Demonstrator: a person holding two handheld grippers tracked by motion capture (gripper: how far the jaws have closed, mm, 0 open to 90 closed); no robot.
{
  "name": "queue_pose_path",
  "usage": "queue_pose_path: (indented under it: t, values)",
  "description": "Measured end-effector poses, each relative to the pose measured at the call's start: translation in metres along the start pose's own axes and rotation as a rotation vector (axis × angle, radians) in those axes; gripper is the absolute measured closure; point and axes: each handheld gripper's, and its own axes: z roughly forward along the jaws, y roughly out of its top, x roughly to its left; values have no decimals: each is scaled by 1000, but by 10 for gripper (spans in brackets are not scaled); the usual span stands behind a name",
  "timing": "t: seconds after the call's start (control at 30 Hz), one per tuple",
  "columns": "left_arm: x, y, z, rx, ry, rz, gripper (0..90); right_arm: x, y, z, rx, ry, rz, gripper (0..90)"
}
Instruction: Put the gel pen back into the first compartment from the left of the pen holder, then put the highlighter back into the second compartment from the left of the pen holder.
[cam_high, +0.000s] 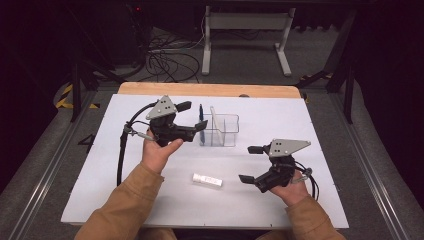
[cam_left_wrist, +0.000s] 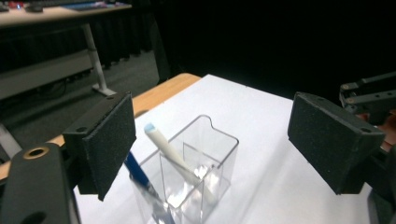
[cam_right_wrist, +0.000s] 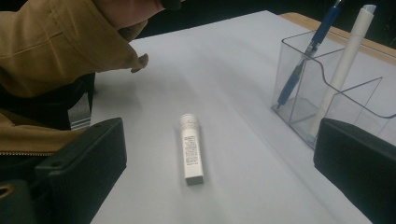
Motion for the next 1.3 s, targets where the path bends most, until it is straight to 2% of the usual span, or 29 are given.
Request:
queue_pose_path:
  t: [0.23, 0.47, 0.5, 0.67, 0.93, 1.03, 1.17, 1.3]
  values:
    - [-1, -14, -23, 43, -19, -23, 128, 1, 3, 2, 5, -8, -11, 25]
    - [-7, -36, -52, 95, -4, 23, 114, 2, 7, 4, 13, -13, -28, 22]
    - [-8, -40, -56, 90, -12, 6, 108, 2, 7, 5, 15, -14, -30, 22]
    - [-8, -53, -66, 94, -43, -23, 97, 3, 10, 8, 16, -6, -36, 22]
    - [-12, -66, -74, 115, -35, -18, 84, 4, 14, 12, 31, 12, -59, 21]
    - [-13, -72, -77, 117, -66, -24, 62, 5, 16, 15, 39, 27, -68, 24]
    - [-17, -82, -83, 105, -86, -15, 42, 7, 18, 17, 62, 27, -73, 24]
    - [-18, -88, -88, 82, -77, -21, 30, 8, 19, 21, 73, 33, -53, 20]
